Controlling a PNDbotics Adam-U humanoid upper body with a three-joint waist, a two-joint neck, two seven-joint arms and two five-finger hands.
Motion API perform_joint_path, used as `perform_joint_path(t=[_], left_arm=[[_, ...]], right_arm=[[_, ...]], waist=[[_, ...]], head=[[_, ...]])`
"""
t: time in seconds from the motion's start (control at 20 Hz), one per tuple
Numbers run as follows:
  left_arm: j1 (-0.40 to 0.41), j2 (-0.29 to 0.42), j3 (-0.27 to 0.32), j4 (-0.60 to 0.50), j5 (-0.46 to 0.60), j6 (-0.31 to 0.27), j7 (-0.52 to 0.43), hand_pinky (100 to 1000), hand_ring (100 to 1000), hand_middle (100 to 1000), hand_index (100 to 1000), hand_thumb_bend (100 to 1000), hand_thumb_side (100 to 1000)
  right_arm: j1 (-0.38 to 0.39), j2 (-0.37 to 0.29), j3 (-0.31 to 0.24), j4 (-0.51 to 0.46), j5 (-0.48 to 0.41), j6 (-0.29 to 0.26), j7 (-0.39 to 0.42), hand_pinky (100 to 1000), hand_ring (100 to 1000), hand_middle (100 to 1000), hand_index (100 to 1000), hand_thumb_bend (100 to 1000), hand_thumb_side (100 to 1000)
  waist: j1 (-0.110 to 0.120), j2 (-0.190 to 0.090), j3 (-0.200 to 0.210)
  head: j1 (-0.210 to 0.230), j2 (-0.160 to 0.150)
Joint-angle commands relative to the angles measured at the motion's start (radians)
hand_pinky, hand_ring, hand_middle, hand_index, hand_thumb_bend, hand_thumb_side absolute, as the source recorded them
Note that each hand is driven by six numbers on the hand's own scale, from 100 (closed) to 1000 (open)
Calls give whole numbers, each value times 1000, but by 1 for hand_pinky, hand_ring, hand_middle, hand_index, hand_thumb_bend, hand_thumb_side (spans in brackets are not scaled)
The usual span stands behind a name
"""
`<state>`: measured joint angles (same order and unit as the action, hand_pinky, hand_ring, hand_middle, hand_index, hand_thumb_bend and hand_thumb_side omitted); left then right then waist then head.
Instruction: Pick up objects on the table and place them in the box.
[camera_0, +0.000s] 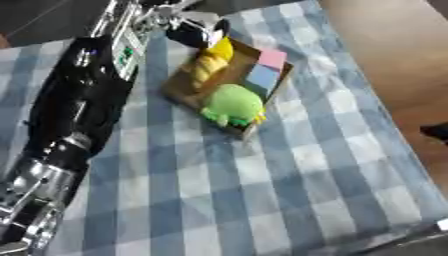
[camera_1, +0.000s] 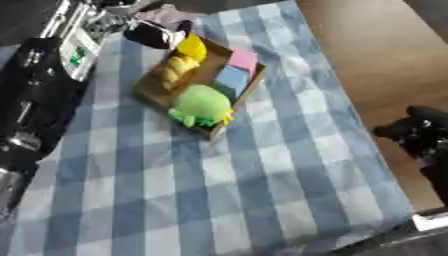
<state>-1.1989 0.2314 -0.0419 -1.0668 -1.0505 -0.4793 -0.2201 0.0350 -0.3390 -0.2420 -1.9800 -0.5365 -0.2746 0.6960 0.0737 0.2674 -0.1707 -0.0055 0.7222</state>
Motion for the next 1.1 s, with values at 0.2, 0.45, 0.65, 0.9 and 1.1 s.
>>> perform_joint_path(t=[0.2, 0.45, 0.65, 0.9, 1.1], left_arm=[[89, 128, 55, -166, 96, -51, 96, 830, 797, 707, 870, 100, 575], [216, 187, 64, -294, 174, 8, 174, 813, 787, 713, 857, 100, 565], [311, 200, 41, -389, 233, 64, 233, 818, 814, 765, 914, 100, 585], [437, 145, 40, -515, 310, 141, 310, 820, 845, 811, 977, 100, 650], [532, 104, 25, -604, 369, 200, 369, 820, 850, 817, 979, 100, 670]], right_arm=[[22, -35, -22, -20, -45, -58, -23, 913, 806, 734, 899, 100, 470], [33, -32, -34, -20, -75, -106, -40, 910, 808, 738, 901, 100, 470], [28, -29, -45, -20, -96, -146, -52, 907, 808, 746, 905, 100, 470], [18, -32, -51, -20, -112, -187, -58, 905, 814, 768, 912, 100, 470], [13, -36, -51, -20, -134, -223, -58, 900, 826, 784, 920, 100, 470]], waist=[[-32, -29, 27], [-60, -22, 57], [-75, -3, 76], [-79, 11, 82], [-78, 12, 81]], head=[[-36, 13], [-56, 8], [-69, -10], [-68, -23], [-62, -20]])
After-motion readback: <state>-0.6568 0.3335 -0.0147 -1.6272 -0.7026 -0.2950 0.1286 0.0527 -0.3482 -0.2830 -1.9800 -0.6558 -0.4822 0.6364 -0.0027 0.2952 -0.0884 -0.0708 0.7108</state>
